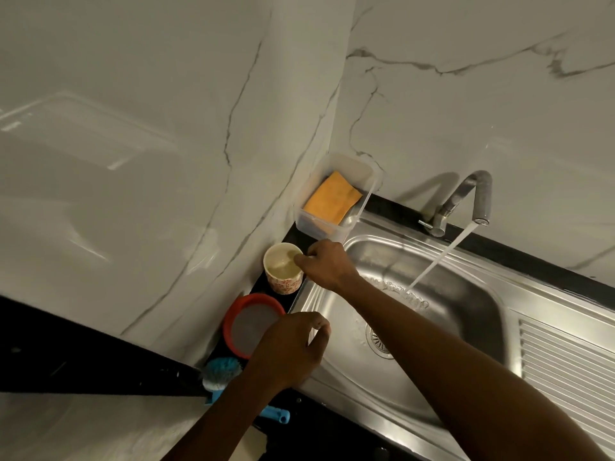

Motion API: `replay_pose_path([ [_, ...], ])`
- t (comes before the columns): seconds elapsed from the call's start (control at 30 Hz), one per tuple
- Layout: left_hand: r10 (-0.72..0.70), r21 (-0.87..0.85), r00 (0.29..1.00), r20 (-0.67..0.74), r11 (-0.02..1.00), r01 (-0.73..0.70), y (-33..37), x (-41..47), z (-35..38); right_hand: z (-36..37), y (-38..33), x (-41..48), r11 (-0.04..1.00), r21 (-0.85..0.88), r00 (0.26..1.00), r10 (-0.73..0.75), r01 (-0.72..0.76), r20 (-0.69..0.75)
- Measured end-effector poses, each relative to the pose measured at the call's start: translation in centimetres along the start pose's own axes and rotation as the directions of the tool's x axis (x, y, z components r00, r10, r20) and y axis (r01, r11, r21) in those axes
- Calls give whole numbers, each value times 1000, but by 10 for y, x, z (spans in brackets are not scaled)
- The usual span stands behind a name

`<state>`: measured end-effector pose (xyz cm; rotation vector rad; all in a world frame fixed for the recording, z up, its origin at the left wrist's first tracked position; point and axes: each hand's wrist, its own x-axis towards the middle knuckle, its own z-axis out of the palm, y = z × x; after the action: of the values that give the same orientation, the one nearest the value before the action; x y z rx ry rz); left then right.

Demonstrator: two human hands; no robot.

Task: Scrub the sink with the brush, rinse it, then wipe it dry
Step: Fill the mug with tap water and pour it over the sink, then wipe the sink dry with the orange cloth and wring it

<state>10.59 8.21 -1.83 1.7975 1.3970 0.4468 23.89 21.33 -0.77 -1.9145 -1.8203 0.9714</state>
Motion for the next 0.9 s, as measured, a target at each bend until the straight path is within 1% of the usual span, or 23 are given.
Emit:
replay_pose_path([
  [0.07,13,-7,1000,2,1000,-13,3,2,-1,2,3,3,1000,-10,1000,-2,2,11],
  [0.1,16,-6,1000,7,1000,-16,4,3,-2,1,3,3,999,-41,1000,-13,14,25],
  [0.13,20,-7,1000,14,1000,-20,5,4,-4,0,3,3,994,-97,998,-37,41,44],
  [0.17,20,-13,1000,21,1000,-20,6,5,-5,-2,2,2,978,-187,995,-76,87,63],
  [0.23,15,-33,1000,25,999,-14,7,8,-8,-11,0,1,890,-402,977,-200,214,79],
  [0.27,16,-37,1000,22,999,-15,7,10,-10,-17,-2,2,841,-472,962,-265,266,70],
  [0.3,17,-37,1000,16,999,-16,8,14,-13,-23,-5,5,813,-499,946,-322,300,44],
  [0.37,28,-45,1000,8,999,-28,8,23,-19,-39,-11,16,838,-436,917,-393,328,-65],
  [0.43,29,-35,1000,8,999,-29,7,32,-24,-56,-16,32,881,-336,893,-410,334,-187],
  [0.5,25,-26,1000,3,999,-25,7,39,-29,-70,-17,57,911,-276,887,-379,306,-265],
  [0.53,30,-20,1000,-1,999,-30,6,43,-30,-74,-14,72,928,-256,899,-340,272,-277],
  [0.6,37,-8,999,-1,999,-37,7,48,-35,-80,-8,103,945,-262,938,-257,194,-234],
  [0.67,39,4,999,10,999,-39,8,55,-37,-83,2,133,923,-357,971,-200,143,-129],
  [0.77,47,18,999,17,999,-47,9,59,-37,-79,15,162,840,-528,992,-121,126,44],
  [0.83,45,28,998,37,999,-46,9,59,-36,-75,20,174,766,-626,988,-94,149,120],
  [0.9,57,43,997,47,997,-59,8,58,-34,-71,22,185,712,-677,981,-85,184,177],
])
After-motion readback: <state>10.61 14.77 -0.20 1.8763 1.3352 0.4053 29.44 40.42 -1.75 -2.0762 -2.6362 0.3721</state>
